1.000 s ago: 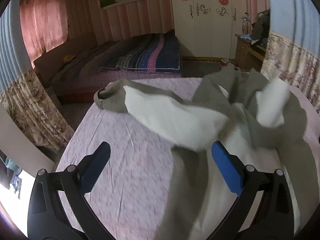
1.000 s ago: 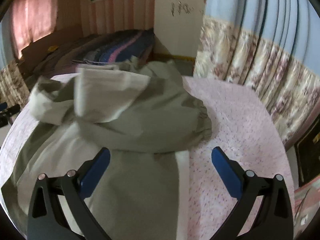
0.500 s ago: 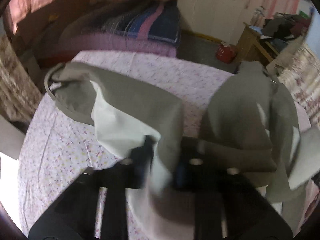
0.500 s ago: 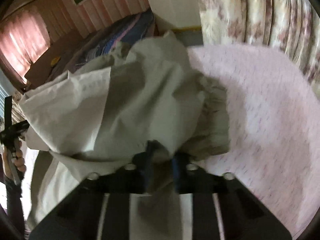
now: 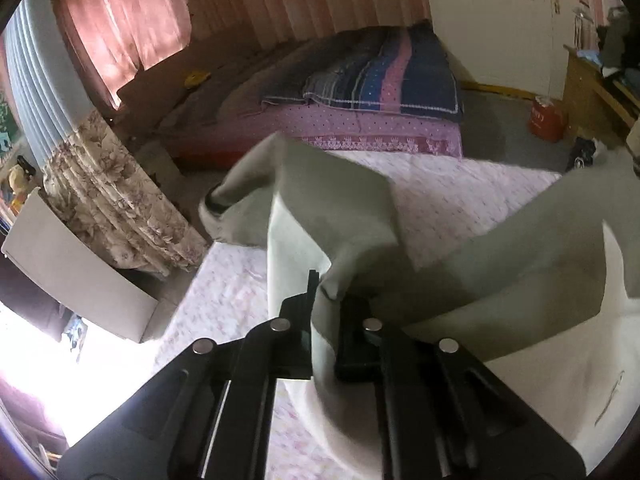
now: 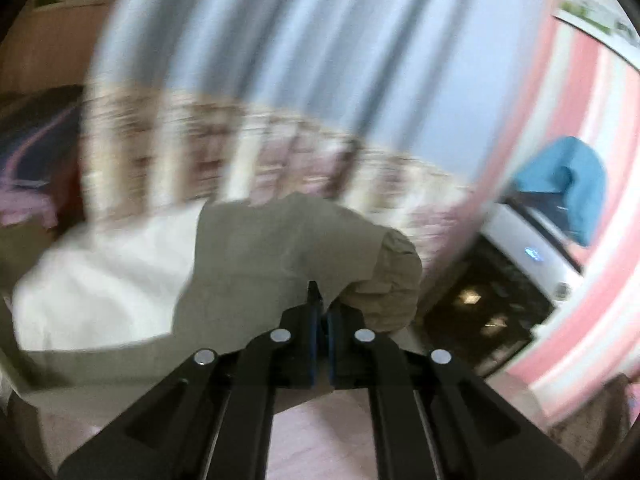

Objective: Fold large clothes

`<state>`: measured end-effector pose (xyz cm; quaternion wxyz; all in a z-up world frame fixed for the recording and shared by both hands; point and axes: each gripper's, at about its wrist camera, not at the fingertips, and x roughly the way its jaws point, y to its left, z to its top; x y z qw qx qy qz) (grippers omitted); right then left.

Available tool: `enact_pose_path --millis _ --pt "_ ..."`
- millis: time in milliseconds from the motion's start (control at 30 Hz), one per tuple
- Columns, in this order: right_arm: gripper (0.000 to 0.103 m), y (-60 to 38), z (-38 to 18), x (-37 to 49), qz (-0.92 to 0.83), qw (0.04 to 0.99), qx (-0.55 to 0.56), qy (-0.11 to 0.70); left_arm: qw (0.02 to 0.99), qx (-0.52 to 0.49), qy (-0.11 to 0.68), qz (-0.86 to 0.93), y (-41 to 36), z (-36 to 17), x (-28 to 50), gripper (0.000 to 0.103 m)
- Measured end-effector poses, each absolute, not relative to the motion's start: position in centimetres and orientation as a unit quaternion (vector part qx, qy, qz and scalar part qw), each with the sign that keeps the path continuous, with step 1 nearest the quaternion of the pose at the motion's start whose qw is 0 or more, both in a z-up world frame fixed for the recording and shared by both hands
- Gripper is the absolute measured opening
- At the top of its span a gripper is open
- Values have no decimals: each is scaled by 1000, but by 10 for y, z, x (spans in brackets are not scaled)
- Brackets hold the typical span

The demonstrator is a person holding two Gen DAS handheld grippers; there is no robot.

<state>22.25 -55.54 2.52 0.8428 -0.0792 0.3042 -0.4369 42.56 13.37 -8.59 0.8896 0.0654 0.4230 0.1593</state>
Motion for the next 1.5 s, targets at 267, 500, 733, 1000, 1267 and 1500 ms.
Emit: enact_pose_path --millis 267,500,733,1000,1267,1500 --pt "3 -656 29 262 -500 782 -44 369 877 127 418 201 123 -97 447 11" --pt "3 -647 56 260 -466 808 57 355 908 117 355 191 117 -61 409 88" --pt "4 -553 97 248 -345 895 120 256 920 84 352 151 107 -43 384 88" --pt "4 -556 174 240 -455 864 89 194 928 93 341 120 98 -32 352 94" --pt "4 -704 12 203 -516 708 240 419 930 98 330 127 111 -36 338 98" --pt "5 -614 -61 127 -299 787 438 317 929 95 340 113 111 -45 339 98"
